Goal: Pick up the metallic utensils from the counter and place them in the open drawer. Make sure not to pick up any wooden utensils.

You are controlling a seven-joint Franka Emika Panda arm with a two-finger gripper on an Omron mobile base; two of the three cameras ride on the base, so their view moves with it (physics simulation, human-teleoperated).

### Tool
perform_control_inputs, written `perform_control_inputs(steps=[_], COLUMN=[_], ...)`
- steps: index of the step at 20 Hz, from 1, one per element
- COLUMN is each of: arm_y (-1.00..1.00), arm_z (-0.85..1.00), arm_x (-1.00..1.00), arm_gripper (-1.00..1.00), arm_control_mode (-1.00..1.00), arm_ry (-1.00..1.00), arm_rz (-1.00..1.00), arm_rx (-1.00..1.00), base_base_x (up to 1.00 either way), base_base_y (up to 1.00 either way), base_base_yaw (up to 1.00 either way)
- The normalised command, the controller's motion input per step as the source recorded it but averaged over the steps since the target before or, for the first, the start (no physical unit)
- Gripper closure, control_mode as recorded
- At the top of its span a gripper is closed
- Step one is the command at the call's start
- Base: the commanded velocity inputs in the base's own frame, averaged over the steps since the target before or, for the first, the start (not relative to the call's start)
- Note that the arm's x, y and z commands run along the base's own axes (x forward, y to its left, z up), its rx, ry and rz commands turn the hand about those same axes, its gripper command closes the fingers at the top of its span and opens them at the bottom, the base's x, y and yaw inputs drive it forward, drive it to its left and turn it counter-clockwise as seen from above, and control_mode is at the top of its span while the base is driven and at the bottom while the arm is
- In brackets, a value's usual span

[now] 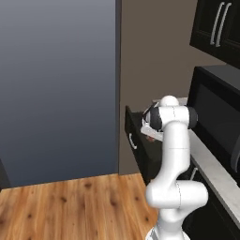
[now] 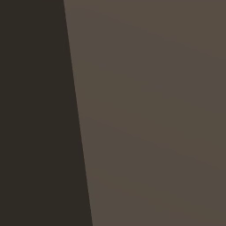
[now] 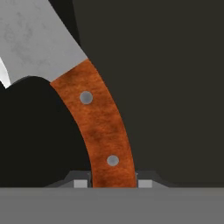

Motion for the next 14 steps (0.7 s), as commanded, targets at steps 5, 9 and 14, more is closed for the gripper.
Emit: perform_control_inputs(steps=[5,9,14], arm_y=[0.64,0.70,0.64], arm_z=[-0.01,0.00,0.00], arm_x=[0.00,0.00,0.00], arm_gripper=[1.00,1.00,1.00], arm_control_mode=[-1.00,-1.00,-1.00], arm_ry=[0.00,0.00,0.00], arm_rz=[0.00,0.00,0.00], arm_rx=[0.00,0.00,0.01], base_base_x=[0.00,0.00,0.00], base_base_y=[0.00,0.00,0.00], base_base_yaw=[0.00,0.00,0.00])
